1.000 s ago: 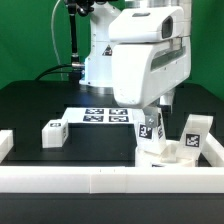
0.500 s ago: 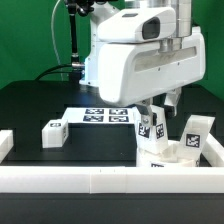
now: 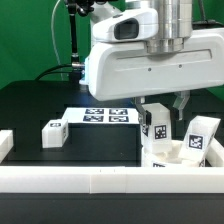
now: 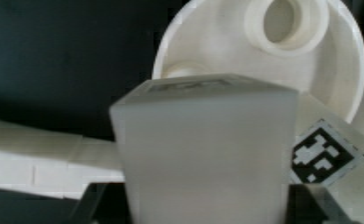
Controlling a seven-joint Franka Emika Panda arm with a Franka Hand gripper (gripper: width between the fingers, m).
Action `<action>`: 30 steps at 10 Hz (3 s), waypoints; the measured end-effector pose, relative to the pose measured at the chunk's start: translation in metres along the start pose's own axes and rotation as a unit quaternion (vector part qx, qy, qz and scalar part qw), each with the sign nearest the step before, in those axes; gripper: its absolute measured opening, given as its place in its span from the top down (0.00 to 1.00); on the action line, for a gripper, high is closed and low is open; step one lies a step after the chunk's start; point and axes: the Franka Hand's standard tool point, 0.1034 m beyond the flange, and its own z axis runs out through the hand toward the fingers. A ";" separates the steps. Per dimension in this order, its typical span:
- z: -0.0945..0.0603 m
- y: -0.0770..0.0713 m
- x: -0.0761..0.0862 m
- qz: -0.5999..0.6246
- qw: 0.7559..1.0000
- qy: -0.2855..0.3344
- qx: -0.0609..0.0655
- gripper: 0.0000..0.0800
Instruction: Assemble stool
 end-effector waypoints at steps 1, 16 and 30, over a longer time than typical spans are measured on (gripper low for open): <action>0.000 -0.002 0.000 0.055 0.999 0.000 0.003 0.58; 0.007 -0.033 0.006 0.702 0.709 0.005 0.067 0.58; -0.008 -0.047 0.016 0.785 0.611 -0.005 0.104 0.19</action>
Offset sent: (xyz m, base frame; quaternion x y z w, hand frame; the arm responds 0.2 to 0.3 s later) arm -0.0055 0.0120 -0.0044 0.0029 0.0033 0.2878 0.9577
